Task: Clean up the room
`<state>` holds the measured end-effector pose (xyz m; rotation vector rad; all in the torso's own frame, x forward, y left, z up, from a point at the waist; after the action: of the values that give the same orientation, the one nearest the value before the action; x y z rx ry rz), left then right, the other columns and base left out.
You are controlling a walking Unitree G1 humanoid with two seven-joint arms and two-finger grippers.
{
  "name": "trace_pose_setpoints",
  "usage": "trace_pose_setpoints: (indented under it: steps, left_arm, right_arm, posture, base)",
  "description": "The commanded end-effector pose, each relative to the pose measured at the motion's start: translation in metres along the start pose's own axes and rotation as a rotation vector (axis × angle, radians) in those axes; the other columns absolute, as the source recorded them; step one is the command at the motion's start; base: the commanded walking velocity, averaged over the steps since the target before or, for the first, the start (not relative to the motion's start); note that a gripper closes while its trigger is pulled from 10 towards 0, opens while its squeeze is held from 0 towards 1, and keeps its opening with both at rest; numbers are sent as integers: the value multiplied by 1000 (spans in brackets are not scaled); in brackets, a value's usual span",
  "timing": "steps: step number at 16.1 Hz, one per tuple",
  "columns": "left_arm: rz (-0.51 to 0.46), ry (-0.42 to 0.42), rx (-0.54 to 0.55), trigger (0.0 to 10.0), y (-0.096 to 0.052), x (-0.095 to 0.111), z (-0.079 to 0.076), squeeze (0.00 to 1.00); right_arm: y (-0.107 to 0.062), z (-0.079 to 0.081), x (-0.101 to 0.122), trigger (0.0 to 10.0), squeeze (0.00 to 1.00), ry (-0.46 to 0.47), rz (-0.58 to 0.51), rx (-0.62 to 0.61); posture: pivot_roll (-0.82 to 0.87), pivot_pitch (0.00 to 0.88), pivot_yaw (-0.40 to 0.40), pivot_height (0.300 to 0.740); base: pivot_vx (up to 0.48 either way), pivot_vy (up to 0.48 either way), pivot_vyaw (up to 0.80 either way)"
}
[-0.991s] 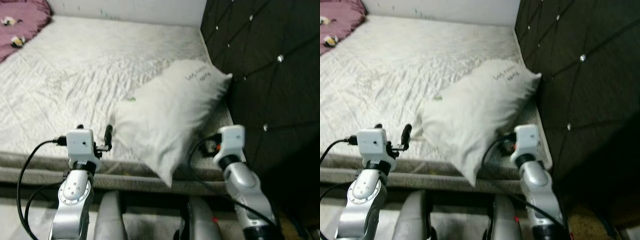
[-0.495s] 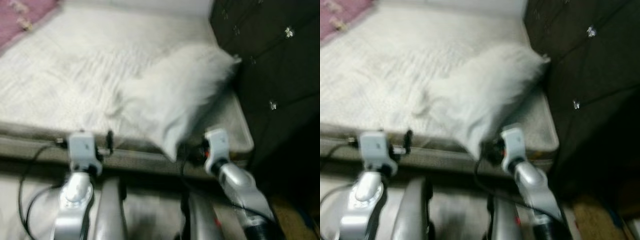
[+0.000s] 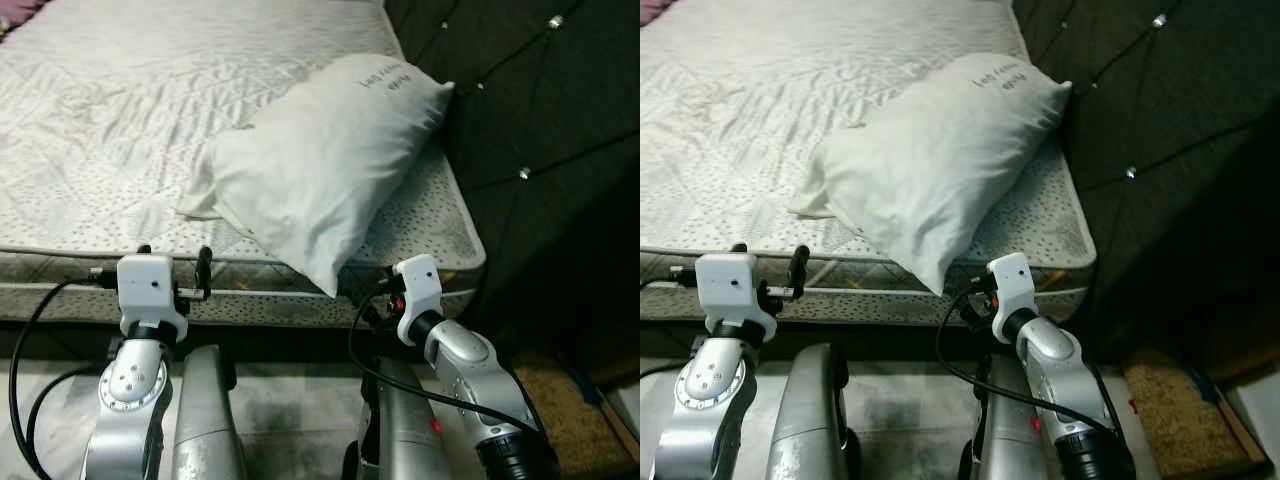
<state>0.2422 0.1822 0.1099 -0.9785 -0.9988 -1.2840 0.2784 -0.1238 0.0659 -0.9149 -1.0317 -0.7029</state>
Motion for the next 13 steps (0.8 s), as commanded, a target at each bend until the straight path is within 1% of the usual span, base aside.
trace_pose_setpoints:
  steps: [1, 11, 13]
  left_arm:
    - [-6, -8, -13, 10000, 0, 3, -3, 0]
    - [-12, -33, -19, 10000, 2, 4, -7, 0]
    - [-3, -12, -1, 10000, 2, 3, -8, 0]
  right_arm:
    - [-1, -1, 2, 10000, 0, -5, -2, 6]
    - [-2, -5, 5, 10000, 0, -10, -17, -13]
    - [-1, -4, 6, 10000, 0, -15, -17, -10]
  posture:
    - [62, 83, -72, 511]
    - [53, 75, -75, 511]
    - [53, 74, -74, 511]
  base:
    - [296, 0, 0]
    - [284, 0, 0]
    - [0, 0, 0]
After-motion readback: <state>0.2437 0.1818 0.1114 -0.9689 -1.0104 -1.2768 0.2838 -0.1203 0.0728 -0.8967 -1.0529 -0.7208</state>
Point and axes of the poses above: a point about 5 cm out from each wrist's last joint towards the gripper, its own y axis pointing out of the wrist towards the gripper, its own x axis along the axis of the wrist's last joint, z = x × y, the point moved 1 cm from there along y, pointing out of the wrist towards the gripper, and after that the axes turned 10 degrees about y, right-handed, at the moved point
